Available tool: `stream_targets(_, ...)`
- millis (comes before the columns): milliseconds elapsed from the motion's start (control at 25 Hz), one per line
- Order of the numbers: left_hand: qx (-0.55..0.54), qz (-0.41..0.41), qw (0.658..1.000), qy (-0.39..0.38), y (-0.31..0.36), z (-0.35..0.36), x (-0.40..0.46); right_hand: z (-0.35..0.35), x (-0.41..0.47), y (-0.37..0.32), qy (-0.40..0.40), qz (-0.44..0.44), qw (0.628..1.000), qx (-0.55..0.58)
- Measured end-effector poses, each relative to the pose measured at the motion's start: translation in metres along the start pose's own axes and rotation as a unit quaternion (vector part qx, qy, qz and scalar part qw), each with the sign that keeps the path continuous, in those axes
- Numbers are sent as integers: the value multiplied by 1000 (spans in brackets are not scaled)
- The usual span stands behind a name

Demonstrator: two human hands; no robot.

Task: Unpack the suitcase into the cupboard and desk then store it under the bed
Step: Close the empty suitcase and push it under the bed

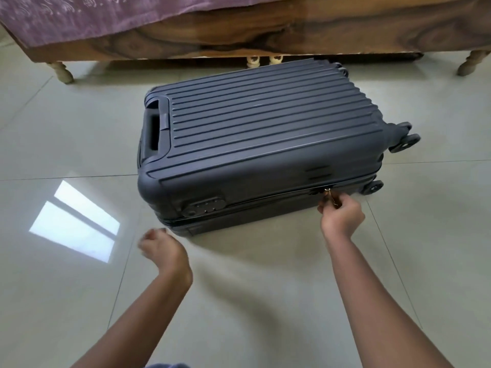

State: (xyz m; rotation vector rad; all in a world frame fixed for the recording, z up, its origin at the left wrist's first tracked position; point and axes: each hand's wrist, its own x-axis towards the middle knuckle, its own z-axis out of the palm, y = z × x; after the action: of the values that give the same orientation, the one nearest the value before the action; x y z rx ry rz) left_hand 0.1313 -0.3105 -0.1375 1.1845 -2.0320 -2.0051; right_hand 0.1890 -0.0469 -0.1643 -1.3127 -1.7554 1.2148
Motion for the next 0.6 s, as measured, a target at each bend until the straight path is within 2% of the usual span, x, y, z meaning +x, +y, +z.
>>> stream_targets(40,-16,60,998,-6,5,-7,8,2,-4,0,8,7,1000,16)
stream_targets(80,-6,131,988,-77,10,-12,12,5,-5,0,9,14,999,28)
stream_targets(160,107,226,934,-256,13,-18,12,7,-3,1,4,28,999,31)
stream_targets(200,173,262,901,-301,12,-22,15,8,-5,1,-1,26,999,22)
stream_targets(280,244,280,869,-328,15,-26,19,13,-27,0,-23,-23,999,1)
stream_targets(400,201,259,853,-407,20,-24,5,33,-116,-3,-159,-165,973,6)
stream_targets(480,204,287,813,-464,21,-23,-19,36,-163,-10,-241,-176,952,66)
stream_targets(600,255,399,724,-501,29,-15,-37,25,-164,5,-210,-135,964,91)
